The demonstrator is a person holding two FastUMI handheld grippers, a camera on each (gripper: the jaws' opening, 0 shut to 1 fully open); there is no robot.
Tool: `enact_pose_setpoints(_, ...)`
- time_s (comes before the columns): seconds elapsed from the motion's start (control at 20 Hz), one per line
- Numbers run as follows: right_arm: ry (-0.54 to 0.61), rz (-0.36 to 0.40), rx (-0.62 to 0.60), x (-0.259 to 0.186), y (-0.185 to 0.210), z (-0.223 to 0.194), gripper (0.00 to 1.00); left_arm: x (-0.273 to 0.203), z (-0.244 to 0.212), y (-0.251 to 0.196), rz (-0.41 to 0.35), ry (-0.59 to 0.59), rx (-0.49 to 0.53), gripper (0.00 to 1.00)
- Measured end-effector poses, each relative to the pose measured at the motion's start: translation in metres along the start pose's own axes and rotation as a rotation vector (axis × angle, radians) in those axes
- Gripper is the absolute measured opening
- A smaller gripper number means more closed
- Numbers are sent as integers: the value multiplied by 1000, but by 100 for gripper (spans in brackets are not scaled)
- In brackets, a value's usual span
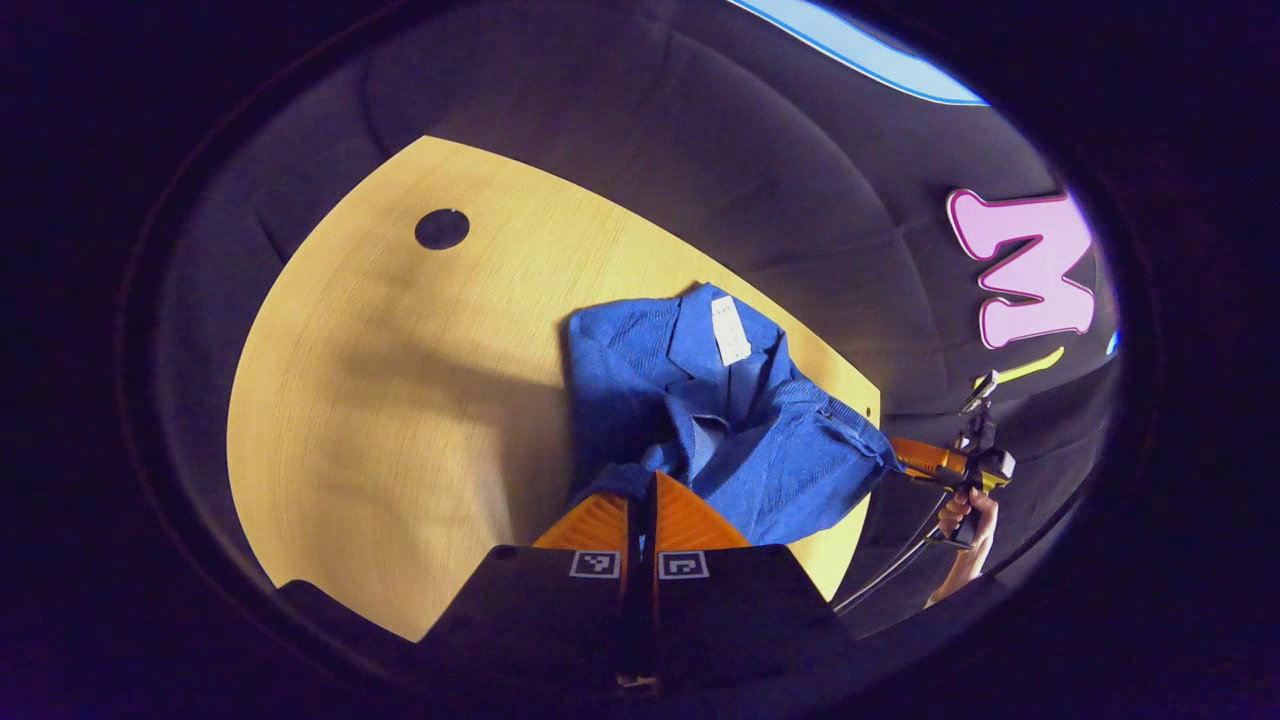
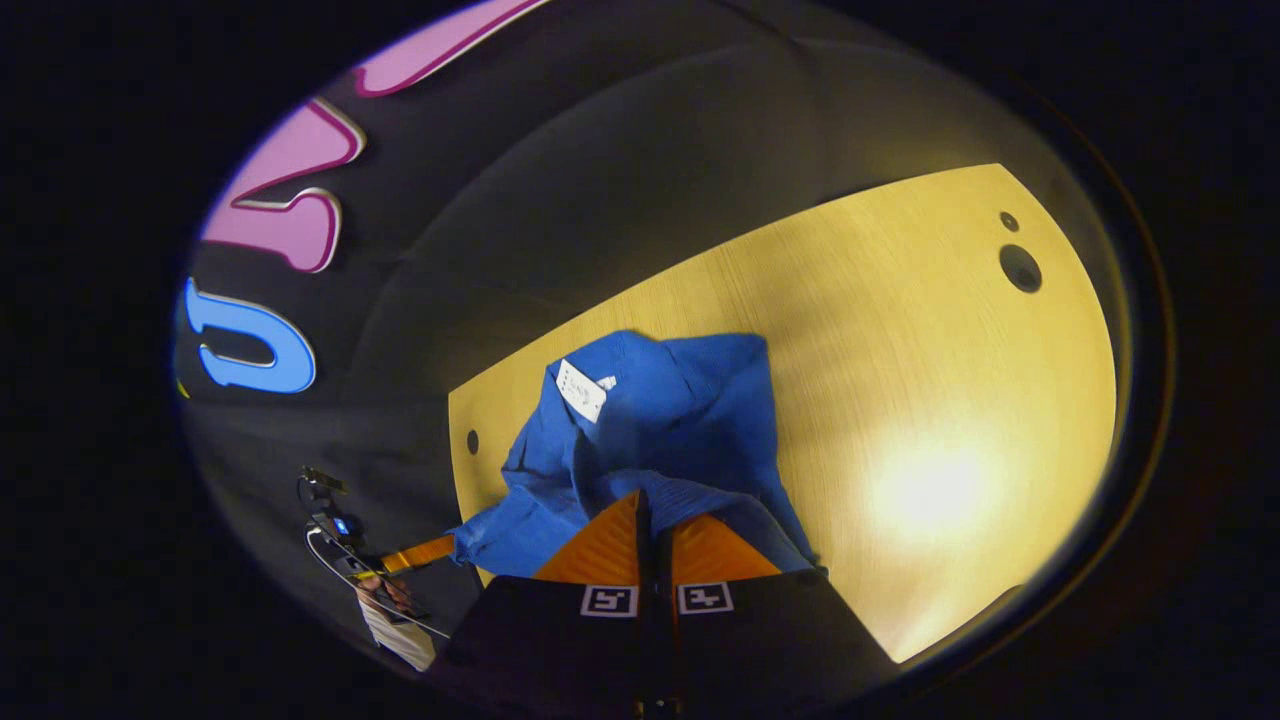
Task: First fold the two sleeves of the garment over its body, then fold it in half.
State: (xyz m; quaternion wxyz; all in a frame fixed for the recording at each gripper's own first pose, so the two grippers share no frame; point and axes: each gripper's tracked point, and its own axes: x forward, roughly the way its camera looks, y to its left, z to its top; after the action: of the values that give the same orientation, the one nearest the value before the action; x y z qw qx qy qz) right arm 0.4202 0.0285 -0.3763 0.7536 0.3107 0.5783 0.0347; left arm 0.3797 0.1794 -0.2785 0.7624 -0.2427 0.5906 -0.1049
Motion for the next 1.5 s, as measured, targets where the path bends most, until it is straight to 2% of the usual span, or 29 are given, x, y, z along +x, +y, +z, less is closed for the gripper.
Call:
enact_pose_setpoints(0.2, -26, 13, -85, 46, -4, 14, 1, 34, 36, -4, 17, -75, 55, 0)
enact_pose_setpoints(0.25, -63, 19, -104, 53, -4, 20, 1, 35, 42, -3, 18, -113, 74, 0)
enact_pose_setpoints(0.35, -121, 52, -118, 57, -1, 30, 1, 26, 68, -18, -83, -244, 28, 0)
enact_pose_setpoints(0.4, -157, 50, -113, 55, -2, 40, 0, 18, 91, -20, -128, -363, -1, 0)
enact_pose_setpoints(0.45, -170, 34, -100, 58, -8, 47, 0, 26, 102, -18, -119, -380, -24, 0)
enact_pose_setpoints(0.55, -194, 19, -60, 55, -13, 51, 0, 41, 85, 18, 15, -282, -23, 0)
enact_pose_setpoints(0.6, -194, -2, -56, 60, -21, 53, 0, 50, 74, 29, 40, -206, -23, 0)
enact_pose_setpoints(0.75, -125, -77, -45, 72, -42, 41, 1, 83, 76, 28, 118, -164, -68, 0)
enact_pose_setpoints(0.85, -100, -102, -50, 81, -50, 37, 3, 95, 67, 30, 202, -98, -48, 0)
enact_pose_setpoints(0.9, -88, -107, -53, 85, -54, 34, 8, 92, 64, 29, 234, -83, -37, 2)
enact_pose_setpoints(0.95, -84, -100, -50, 92, -54, 31, 31, 92, 65, 26, 238, -88, -29, 10)
enact_pose_setpoints(1.0, -84, -93, -51, 85, -52, 30, 48, 94, 67, 22, 237, -103, -31, 20)
enact_pose_setpoints(1.05, -100, -93, -60, 84, -51, 34, 64, 100, 68, 14, 210, -108, -36, 35)
enact_pose_setpoints(1.1, -119, -100, -72, 79, -50, 35, 80, 101, 69, 12, 212, -113, -38, 48)
enact_pose_setpoints(1.15, -137, -104, -84, 76, -49, 37, 96, 103, 70, 15, 225, -126, -36, 65)
enact_pose_setpoints(1.2, -159, -106, -92, 69, -48, 40, 96, 103, 71, 18, 234, -145, -23, 69)
enact_pose_setpoints(1.25, -188, -102, -97, 63, -45, 42, 97, 102, 75, 19, 236, -174, -8, 80)
enact_pose_setpoints(1.4, -270, -92, -103, 47, -37, 43, 97, 98, 88, 19, 216, -263, 36, 82)
enact_pose_setpoints(1.5, -302, -101, -110, 37, -34, 38, 96, 101, 96, 23, 253, -332, 63, 82)
